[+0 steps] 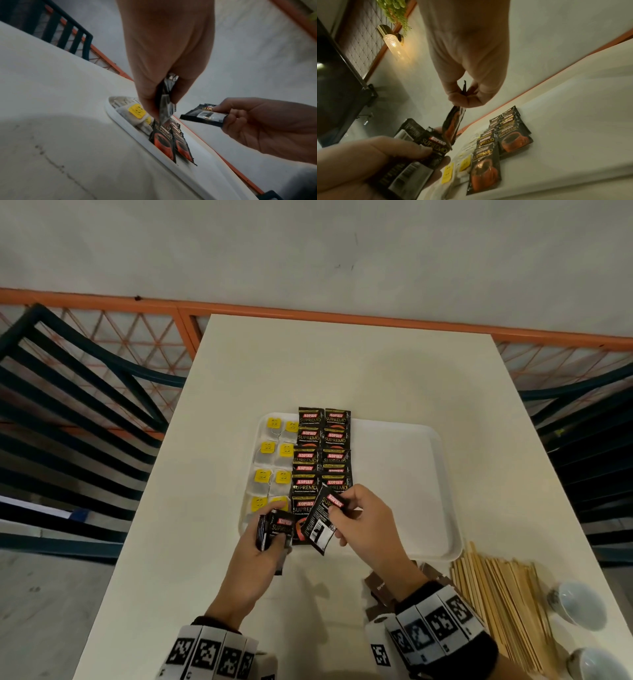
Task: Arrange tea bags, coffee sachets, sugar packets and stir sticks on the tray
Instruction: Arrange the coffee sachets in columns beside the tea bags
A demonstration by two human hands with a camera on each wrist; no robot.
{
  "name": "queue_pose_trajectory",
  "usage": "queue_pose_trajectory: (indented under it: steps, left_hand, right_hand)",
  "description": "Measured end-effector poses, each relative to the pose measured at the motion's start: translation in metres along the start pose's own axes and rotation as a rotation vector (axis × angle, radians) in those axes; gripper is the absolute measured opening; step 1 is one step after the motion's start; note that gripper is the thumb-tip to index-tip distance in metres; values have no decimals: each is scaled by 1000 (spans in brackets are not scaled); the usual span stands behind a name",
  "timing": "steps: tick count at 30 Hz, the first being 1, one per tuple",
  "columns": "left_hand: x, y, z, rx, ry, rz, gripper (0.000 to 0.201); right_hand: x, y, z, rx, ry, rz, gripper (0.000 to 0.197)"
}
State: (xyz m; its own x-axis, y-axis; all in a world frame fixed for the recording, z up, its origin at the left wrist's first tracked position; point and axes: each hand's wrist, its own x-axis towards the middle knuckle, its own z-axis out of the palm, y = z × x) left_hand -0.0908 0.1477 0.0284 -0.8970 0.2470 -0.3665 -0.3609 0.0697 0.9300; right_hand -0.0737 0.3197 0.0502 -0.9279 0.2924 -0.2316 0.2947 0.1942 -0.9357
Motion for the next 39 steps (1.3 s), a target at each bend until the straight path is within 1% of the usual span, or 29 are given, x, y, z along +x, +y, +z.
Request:
queue_pose_trajectory:
  steps: [2, 4, 6, 7, 8, 11, 12, 13, 16, 17, 20, 22, 25, 28, 33, 39]
  left_hand:
    - [-1, 4, 1, 7, -27, 26, 47]
    - [-1, 4, 3, -7, -77, 14, 44]
    - [-2, 3, 5, -34, -89, -21, 41]
    - [-2, 2, 5, -59, -83, -41, 40]
    - [-2, 0, 4, -102, -83, -67, 38]
    - [-3, -3, 0, -238, -115, -143, 32]
    - [-3, -3, 0, -260, -122, -155, 32]
    - [-3, -3, 0, -273, -126, -164, 33]
    - [-3, -4, -1, -291, -136, -178, 37]
    - [-3, -5, -1, -289, -129, -186, 36]
    - [-1, -7, -5, -276, -98, -213, 30]
    - [-1, -5, -6, -276, -98, -218, 28]
    - [-2, -5, -9, -277, -81, -228, 35]
    - [-1, -7, -11, -251, -71, -250, 34]
    - [1, -8, -11, -257, -39, -241, 29]
    - [-1, -5, -9, -253, -31, -223, 19]
  right_hand:
    - [-1, -4, 4, 29, -50, 15, 10]
    - [-4, -7, 11, 117, -179, 66, 5]
    - [-5, -9, 17, 104, -304, 113, 21]
    - [-5, -8, 19, 74, -334, 124, 26]
    - [-5, -8, 19, 31, -346, 109, 28]
    - [-4, -1, 15, -239, -309, -26, 18]
    - [-3, 1, 13, -278, -303, -42, 17]
    - [-3, 3, 12, -270, -311, -32, 17]
    - [-1, 9, 9, -110, -364, 38, 13]
    - [1, 12, 7, -106, -361, 46, 13]
    - [8, 20, -5, -109, -305, 80, 15]
    - [14, 24, -13, -70, -194, 112, 14]
    - [24, 35, -20, -48, -13, 147, 19]
    - [31, 45, -19, -81, 83, 157, 23]
    - [38, 54, -11, -199, 164, 138, 23]
    - [40, 61, -8, -325, 172, 107, 20]
